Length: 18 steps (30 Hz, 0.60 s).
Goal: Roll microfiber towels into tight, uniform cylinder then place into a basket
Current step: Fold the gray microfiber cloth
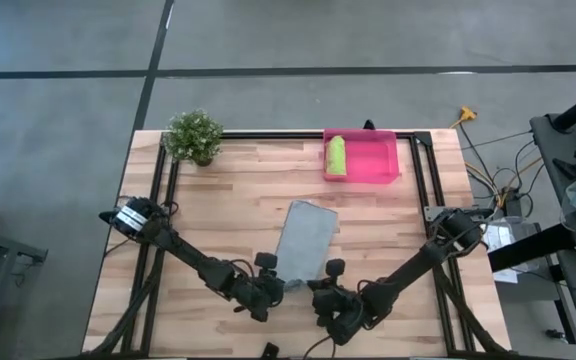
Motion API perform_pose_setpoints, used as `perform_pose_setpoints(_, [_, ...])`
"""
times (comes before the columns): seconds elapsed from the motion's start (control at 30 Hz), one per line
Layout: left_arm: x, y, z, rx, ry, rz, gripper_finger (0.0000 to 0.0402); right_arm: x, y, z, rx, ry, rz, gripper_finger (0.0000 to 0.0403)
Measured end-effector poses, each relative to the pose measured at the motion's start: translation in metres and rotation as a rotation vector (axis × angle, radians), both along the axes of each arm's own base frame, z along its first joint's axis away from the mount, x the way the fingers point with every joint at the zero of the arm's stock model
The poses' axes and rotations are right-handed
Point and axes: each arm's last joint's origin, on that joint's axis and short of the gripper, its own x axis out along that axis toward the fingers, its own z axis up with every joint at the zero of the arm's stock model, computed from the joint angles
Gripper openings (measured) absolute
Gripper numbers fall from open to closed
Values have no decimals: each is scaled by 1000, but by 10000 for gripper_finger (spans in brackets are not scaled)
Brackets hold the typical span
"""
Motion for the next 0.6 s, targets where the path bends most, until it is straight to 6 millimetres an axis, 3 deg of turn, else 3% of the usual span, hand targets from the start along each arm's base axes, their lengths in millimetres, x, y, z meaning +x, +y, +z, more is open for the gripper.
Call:
perform_pose_setpoints(0.23, [6,-2,-13,43,-24,43,126,-6,1,4,2,-54,-61,9])
perform_pose_setpoints(0.6, [7,0,-14,77,-73,91,123,-10,-2,5,54,-68,-125,9])
